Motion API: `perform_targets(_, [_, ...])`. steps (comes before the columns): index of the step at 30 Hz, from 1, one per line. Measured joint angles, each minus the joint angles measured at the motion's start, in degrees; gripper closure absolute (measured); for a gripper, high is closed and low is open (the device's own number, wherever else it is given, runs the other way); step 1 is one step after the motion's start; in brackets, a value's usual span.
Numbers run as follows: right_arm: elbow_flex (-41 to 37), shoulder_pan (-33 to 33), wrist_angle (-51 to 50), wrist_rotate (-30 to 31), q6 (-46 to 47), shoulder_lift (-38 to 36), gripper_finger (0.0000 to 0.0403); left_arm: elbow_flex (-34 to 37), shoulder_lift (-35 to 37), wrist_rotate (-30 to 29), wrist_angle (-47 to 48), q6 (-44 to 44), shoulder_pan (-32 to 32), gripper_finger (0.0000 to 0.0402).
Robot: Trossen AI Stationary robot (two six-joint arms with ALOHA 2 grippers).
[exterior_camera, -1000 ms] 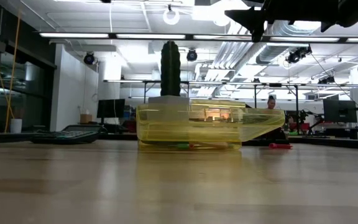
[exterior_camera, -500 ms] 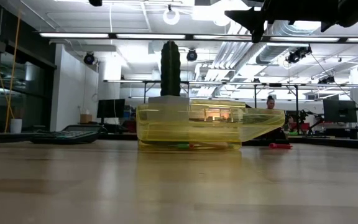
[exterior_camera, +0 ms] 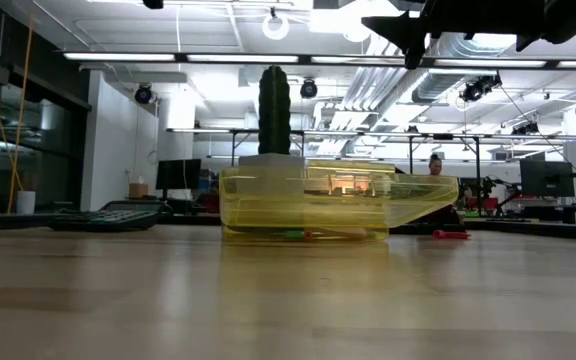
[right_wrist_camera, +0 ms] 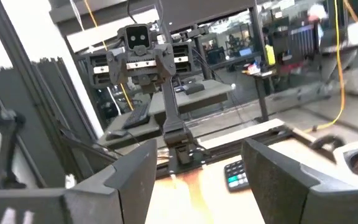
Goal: Pack school essentials
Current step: Put the large orange eraser into the yellow supply box
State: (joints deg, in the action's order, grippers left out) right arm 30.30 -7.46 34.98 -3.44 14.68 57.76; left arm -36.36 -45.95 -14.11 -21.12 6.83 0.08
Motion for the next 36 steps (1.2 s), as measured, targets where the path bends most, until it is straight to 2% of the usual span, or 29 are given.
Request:
perform_targets(3, [1.2,0.0,-1.7,0.9,4.9,0.1,0.0176,0.0,0.0,0.0,0.0,0.0,0.0,0.019])
perform_targets(5, [4.3,0.0,-7.5,2.9,6.2,0.0,0.0176,0.0,0.0,0.0,0.1,0.0,0.0,0.019])
perform_targets(7, [9.3,0.0,-19.7,5.4,5.5,0.1,0.0176,0.0,0.0,0.0,0.1,0.0,0.0,0.019])
perform_targets(10, [18.4,0.0,-41.3,12.2,5.5,2.5,0.0176,0.0,0.0,-0.2,0.1,0.0,0.0,0.019])
perform_targets(14, [27.8,-0.1,-66.9,25.6,15.0,7.5,0.0176,0.0,0.0,-0.5,0.5,0.8,0.0,0.019])
perform_targets(16, [30.0,-0.9,-76.4,27.2,19.0,10.0,0.0176,0.0,0.0,-0.5,0.7,1.0,0.0,0.019])
perform_targets(18, [30.4,-1.9,-81.7,24.7,23.8,11.9,0.0176,0.0,0.0,-0.6,0.8,1.1,0.0,0.019])
perform_targets(21, [27.3,-3.1,-84.9,19.2,28.3,13.9,0.0176,0.0,0.0,-0.6,0.8,1.1,0.0,0.019])
perform_targets(27, [16.1,-5.1,-83.1,15.8,25.9,14.1,0.0176,0.0,0.0,-1.5,0.8,1.1,0.0,0.019])
perform_targets(31, [8.7,-9.4,-76.5,10.1,20.1,13.8,0.0176,0.0,0.0,-1.9,0.8,0.9,0.0,0.019])
perform_targets(36, [4.2,-15.4,-64.8,7.4,12.5,14.0,0.0176,0.0,0.0,-2.2,0.8,1.1,0.0,0.019])
